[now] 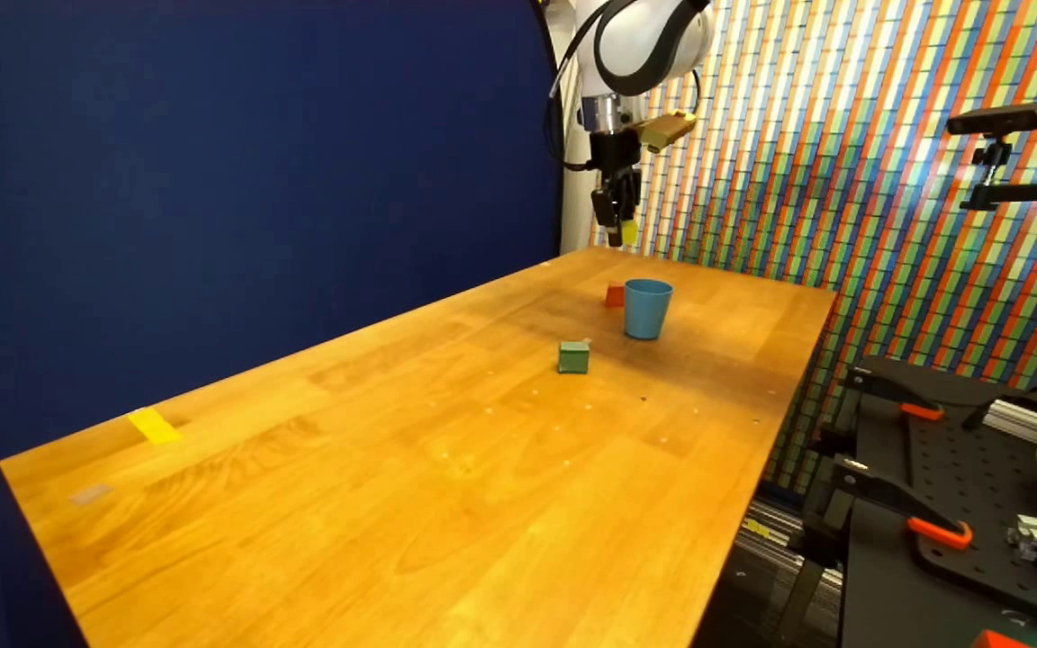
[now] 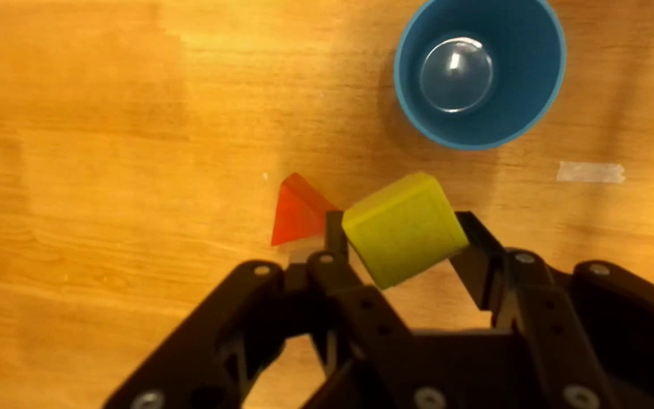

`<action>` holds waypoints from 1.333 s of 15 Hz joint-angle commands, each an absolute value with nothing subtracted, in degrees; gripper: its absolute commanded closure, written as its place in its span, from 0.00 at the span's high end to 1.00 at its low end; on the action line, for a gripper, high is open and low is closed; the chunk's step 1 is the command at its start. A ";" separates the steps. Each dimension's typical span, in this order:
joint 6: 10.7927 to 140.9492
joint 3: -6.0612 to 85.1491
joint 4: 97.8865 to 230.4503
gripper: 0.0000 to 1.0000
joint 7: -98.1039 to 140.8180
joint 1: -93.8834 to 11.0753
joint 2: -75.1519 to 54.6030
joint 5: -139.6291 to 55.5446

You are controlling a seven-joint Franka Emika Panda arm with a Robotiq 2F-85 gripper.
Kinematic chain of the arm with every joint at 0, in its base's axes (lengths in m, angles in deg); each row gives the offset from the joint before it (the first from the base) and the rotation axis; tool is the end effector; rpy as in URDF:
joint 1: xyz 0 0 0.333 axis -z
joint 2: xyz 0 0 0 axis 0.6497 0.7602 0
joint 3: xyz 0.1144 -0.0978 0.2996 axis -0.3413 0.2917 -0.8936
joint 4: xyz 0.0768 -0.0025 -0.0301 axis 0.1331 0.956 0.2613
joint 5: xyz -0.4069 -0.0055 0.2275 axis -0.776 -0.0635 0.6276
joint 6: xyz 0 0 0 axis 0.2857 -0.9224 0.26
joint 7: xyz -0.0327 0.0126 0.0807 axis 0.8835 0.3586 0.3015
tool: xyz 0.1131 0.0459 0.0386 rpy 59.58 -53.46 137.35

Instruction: Put the yellow cube inside the cup

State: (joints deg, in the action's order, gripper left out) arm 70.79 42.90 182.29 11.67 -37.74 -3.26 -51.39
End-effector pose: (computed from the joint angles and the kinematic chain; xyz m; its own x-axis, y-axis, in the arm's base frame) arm 0.6631 -0.1261 0.2171 0.9925 0.0530 -0.1106 0.0738 -0.9783 0.1934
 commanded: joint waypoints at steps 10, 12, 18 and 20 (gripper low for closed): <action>72.09 41.38 189.22 0.26 11.50 -34.00 -5.86 -44.57; 72.24 41.17 189.67 0.26 11.29 -33.27 -5.75 -42.95; 72.05 40.39 190.54 0.73 10.76 -32.97 -5.82 -39.58; 71.91 40.27 190.61 0.81 10.77 -32.98 -5.87 -38.88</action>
State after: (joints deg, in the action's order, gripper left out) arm 71.15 41.20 188.51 11.66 -33.95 -3.31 -40.97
